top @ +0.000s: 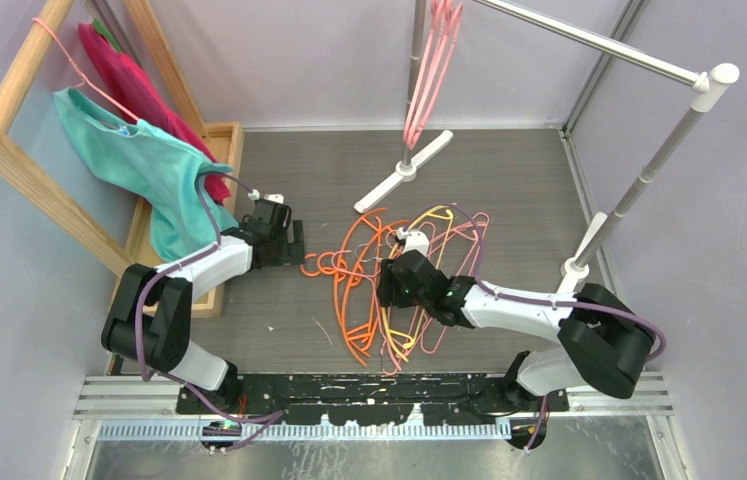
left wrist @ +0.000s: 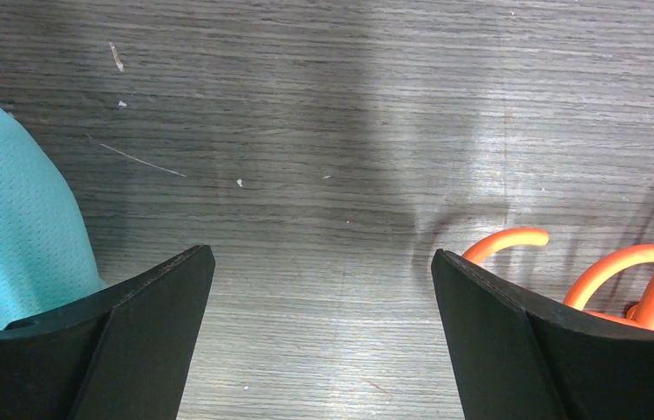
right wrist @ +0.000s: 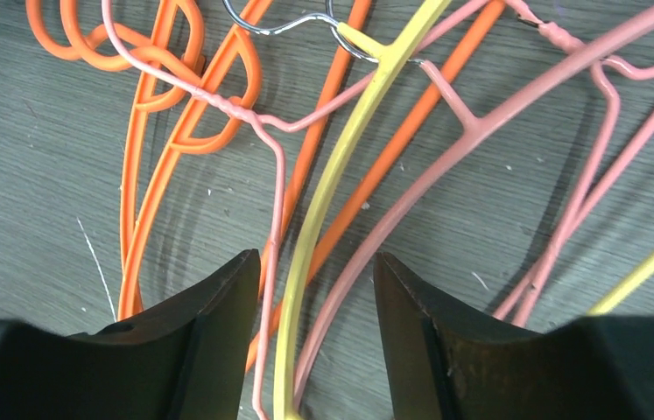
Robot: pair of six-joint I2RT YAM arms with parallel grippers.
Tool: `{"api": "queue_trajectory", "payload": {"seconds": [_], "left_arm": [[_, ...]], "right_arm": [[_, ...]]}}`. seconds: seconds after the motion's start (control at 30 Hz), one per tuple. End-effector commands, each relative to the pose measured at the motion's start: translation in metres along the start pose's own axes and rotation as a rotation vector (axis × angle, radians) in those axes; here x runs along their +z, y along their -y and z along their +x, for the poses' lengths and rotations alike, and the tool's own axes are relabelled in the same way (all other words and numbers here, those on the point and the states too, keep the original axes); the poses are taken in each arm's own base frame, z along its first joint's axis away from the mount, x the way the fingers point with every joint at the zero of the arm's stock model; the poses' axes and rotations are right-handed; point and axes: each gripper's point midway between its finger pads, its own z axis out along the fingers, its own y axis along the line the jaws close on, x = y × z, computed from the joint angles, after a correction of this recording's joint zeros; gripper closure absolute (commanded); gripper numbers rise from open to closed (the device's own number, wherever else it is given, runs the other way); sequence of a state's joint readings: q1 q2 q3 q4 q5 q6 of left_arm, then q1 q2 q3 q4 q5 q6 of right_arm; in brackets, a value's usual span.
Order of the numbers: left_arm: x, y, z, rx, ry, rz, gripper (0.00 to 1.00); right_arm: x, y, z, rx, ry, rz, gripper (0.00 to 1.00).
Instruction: Organize the hangers
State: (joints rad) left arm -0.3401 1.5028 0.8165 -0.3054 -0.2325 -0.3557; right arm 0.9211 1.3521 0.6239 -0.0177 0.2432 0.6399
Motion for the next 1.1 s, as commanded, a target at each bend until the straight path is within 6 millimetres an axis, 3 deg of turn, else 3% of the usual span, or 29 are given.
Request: {"api": "queue_trajectory", "payload": {"seconds": [0.0,0.53,0.6,0.67,0.77,0.87,1.07], "left_arm": [[-0.009,0.008,-0.019,-0.028,0.068,0.038,0.02],[-0.011,0.008,-0.019,-0.029,0.073,0.048,0.02],[-0.011,0.008,-0.019,-0.03,0.074,0.047,0.02],[-0.011,0.008,-0.019,-0.03,0.074,0.046,0.02],[-0.011,0.007,-0.018,-0.028,0.072,0.042,0.02],[-0.011,0.007,-0.018,-0.028,0.071,0.042,0.02],[-0.013,0.007,-0.019,-0.029,0.076,0.041,0.02]], "right_arm": [[0.007,-0.03,-0.031,0.035,0.078,-0.073,0.45],[0.037,-0.01,-0.016,0.007,0.062,0.033,0.54],[0.039,-0.005,-0.015,0.006,0.067,0.051,0.61],[0.038,-0.003,-0.015,0.007,0.071,0.057,0.78],[0.033,-0.002,-0.017,0.012,0.084,0.056,0.92],[0.023,0.0,-0.025,0.025,0.112,0.064,0.98],[-0.018,-0.007,-0.057,0.068,0.195,0.023,0.99]]}}
